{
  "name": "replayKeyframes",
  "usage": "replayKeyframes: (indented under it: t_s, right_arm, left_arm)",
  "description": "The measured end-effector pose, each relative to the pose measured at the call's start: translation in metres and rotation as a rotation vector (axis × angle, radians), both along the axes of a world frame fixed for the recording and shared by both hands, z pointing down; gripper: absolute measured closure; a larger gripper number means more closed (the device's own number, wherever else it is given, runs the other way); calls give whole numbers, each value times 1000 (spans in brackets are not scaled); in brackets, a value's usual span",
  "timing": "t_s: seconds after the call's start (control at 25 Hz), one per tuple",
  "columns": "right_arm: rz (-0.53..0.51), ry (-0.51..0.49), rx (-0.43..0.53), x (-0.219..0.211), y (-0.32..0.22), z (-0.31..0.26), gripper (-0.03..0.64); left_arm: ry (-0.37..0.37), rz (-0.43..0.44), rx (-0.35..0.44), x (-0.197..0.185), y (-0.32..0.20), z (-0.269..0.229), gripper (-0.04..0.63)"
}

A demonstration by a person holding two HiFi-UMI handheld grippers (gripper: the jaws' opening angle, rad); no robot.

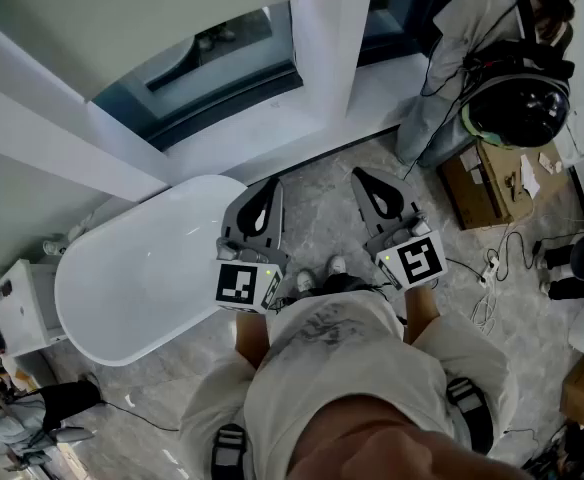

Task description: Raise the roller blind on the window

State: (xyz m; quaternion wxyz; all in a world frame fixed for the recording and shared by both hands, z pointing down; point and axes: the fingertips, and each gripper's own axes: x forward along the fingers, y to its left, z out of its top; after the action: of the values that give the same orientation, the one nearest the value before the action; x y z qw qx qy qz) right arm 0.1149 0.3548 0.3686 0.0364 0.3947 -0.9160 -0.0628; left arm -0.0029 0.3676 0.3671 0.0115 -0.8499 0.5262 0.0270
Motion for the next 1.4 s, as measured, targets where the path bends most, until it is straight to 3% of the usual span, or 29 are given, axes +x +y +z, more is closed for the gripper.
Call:
replayKeyframes:
  t_s: [0.4, 0.72, 1.08, 1.4]
  right_arm:
    - [2, -39, -2, 11, -4, 0, 555]
    - [-54, -43, 3, 29, -18, 3, 555]
    - [-92, -33, -5, 32, -54, 10, 555]
    - [-74, -15, -8, 15, -103, 15, 555]
  left_arm:
    - [20, -20, -18, 15, -4, 3, 586]
    - [1, -43, -16, 41, -15, 2, 586]
    - [-7, -71, -35, 49, -47, 8, 586]
    - [4, -58, -38, 33, -97, 15, 586]
